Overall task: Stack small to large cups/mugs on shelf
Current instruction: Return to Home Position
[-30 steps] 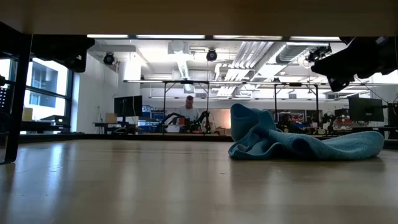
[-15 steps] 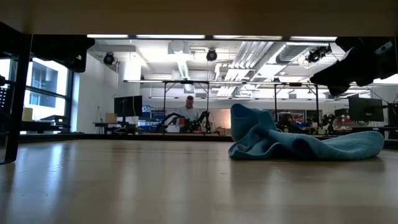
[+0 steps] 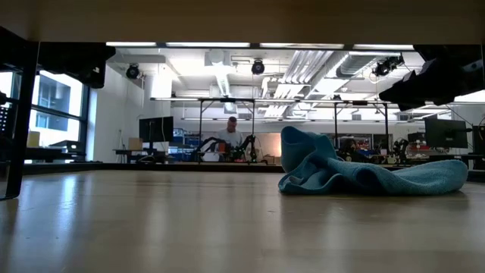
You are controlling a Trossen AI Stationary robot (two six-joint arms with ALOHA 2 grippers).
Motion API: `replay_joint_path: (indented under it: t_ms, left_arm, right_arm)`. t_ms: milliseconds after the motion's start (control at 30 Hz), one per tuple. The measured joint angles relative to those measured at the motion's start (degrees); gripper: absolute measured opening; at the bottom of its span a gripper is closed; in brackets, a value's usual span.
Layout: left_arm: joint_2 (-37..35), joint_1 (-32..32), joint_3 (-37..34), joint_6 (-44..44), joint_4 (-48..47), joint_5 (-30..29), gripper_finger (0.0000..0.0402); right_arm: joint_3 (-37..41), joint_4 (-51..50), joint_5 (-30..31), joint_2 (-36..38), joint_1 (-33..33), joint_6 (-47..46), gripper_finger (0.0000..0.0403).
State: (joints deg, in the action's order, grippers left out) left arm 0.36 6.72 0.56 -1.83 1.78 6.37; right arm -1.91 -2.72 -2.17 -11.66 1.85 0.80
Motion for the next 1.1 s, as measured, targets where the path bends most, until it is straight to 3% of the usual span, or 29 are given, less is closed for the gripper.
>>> replay_joint_path:
  t_ms: [600,1100]
  left_arm:
    - [0.0,0.0,0.0,0.0,0.0,0.0,0.0085]
    - [0.0,0.0,0.0,0.0,0.0,0.0,0.0085]
  right_arm:
    - [0.0,0.0,0.2,-1.9,0.0,0.0,0.0053]
    - [0.0,0.0,0.3,-1.8,0.0,-6.6,0.0053]
